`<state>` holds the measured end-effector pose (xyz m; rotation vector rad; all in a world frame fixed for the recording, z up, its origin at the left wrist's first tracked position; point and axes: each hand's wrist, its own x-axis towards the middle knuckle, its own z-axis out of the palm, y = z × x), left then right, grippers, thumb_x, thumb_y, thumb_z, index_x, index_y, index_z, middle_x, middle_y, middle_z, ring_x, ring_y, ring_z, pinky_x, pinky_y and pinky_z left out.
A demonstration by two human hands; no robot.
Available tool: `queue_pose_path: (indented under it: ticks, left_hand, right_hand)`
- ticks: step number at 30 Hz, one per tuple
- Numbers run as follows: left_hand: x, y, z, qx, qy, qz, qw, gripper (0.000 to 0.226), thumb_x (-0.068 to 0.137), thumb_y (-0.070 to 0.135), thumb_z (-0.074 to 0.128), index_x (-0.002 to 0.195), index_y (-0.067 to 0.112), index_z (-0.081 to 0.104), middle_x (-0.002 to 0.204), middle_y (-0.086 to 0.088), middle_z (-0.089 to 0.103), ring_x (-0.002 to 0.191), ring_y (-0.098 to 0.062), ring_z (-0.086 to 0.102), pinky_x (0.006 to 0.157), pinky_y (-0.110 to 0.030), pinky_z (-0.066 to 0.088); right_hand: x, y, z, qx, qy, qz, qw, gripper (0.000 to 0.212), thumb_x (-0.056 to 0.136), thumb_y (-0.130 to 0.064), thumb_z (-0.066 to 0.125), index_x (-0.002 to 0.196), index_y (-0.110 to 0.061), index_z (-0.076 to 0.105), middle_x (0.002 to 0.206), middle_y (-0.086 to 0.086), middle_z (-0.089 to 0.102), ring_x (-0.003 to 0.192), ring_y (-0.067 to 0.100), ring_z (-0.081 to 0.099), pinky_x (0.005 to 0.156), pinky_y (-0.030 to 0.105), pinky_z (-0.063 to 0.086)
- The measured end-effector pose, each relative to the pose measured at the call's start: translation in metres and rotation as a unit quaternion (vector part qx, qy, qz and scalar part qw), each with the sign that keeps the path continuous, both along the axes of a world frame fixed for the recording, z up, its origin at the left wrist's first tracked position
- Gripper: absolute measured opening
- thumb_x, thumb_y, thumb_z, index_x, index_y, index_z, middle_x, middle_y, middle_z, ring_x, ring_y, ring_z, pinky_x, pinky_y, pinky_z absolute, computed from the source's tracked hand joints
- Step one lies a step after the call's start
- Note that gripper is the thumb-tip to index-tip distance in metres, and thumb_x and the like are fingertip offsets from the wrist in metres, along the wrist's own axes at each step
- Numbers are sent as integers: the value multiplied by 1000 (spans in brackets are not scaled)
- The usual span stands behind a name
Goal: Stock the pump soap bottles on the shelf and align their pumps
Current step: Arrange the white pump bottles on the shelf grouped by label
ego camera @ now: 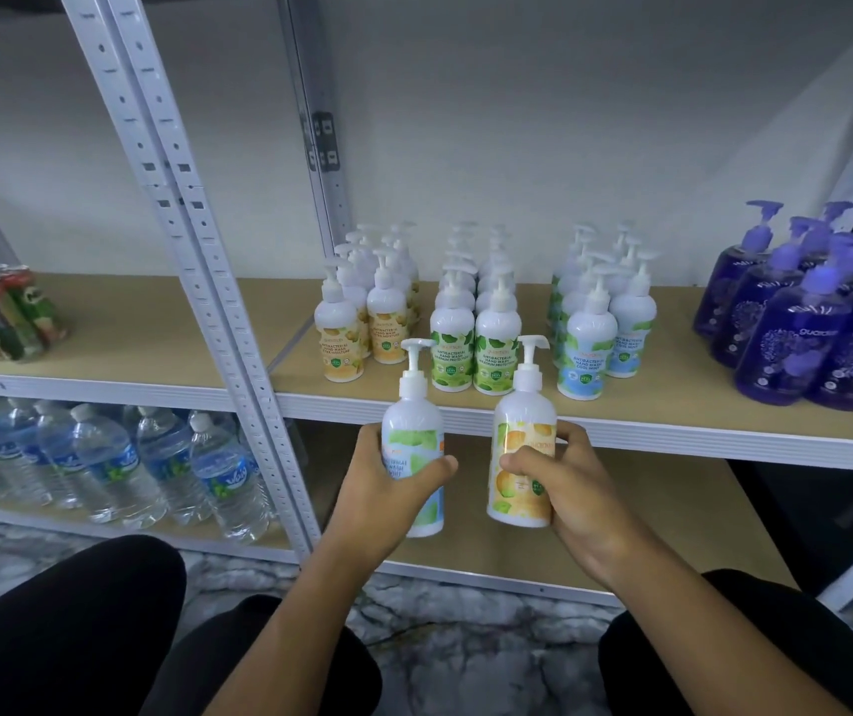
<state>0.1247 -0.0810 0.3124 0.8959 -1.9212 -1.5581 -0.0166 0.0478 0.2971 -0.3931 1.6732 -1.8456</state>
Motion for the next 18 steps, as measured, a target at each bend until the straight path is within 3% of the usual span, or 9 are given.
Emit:
queue_pose_path:
  ticks: [4, 7, 11, 16, 18]
  left_hand:
    - [0, -5, -1, -20, -17, 4, 1000, 53, 84, 30, 79, 116, 17, 39, 97, -4, 62, 81, -11, 66, 60, -17, 50]
    - [0, -12, -1, -1, -21, -5, 1000, 51, 87, 19, 75, 118, 14, 35, 97, -4, 58, 82, -11, 63, 59, -20, 50]
    - [1, -27, 0, -32, 4, 25, 999, 53, 81, 23, 82, 118, 19, 45, 98, 2, 63, 84, -9, 67, 57, -19, 55]
    - [-1, -56, 5, -37, 22, 84, 996, 31, 78, 33, 84, 91, 20, 59, 80, 0, 69, 67, -9, 66, 49, -16, 51]
    - [-1, -70, 4, -21, 27, 103, 994, 31, 79, 33, 82, 93, 18, 59, 84, -3, 68, 70, -11, 67, 50, -17, 52]
  right_hand:
    - [3, -4, 2, 12, 33, -1, 999, 66, 58, -21, 82, 116, -29, 51, 103, 7, 73, 93, 26, 72, 88, 53, 57]
    - [5, -11, 3, 14, 71, 3, 997, 60, 73, -11, 84, 114, -35, 49, 104, 2, 74, 91, 19, 73, 79, 39, 56]
    - [8, -30, 8, 21, 114, 16, 993, 59, 73, -15, 86, 114, -36, 48, 105, -6, 73, 89, 9, 72, 76, 29, 53]
    - [9, -68, 17, 37, 171, 24, 984, 61, 71, -21, 88, 120, -30, 52, 110, -13, 68, 92, 1, 69, 78, 25, 53]
    - [10, -88, 21, 41, 195, 25, 980, 57, 72, -23, 87, 119, -27, 56, 108, -13, 69, 87, -4, 68, 73, 20, 51]
